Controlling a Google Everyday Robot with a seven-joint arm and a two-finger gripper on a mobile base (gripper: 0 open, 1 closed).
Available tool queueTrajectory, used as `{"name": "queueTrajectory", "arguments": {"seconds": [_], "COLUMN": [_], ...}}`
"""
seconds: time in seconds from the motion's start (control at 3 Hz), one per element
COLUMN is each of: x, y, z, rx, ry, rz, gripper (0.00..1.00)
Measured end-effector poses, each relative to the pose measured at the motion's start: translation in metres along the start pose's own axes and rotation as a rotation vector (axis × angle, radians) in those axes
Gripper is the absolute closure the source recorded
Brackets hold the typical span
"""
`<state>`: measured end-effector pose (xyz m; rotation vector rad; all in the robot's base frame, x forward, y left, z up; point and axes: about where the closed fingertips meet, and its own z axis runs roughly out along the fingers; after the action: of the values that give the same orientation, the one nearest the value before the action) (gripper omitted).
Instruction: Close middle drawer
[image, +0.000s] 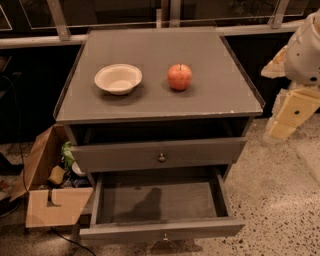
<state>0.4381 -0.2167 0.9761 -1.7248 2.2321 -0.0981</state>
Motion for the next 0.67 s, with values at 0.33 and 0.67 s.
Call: {"name": "queueTrajectory", "arguments": {"seconds": [0.33,0.67], "x": [0.0000,0.0000], "y": [0.0000,0.0000], "z": [0.0000,0.0000], "rx": [0.000,0.000], "ry": [0.000,0.000], "rz": [0.000,0.000], "gripper": [0.42,0.66]}}
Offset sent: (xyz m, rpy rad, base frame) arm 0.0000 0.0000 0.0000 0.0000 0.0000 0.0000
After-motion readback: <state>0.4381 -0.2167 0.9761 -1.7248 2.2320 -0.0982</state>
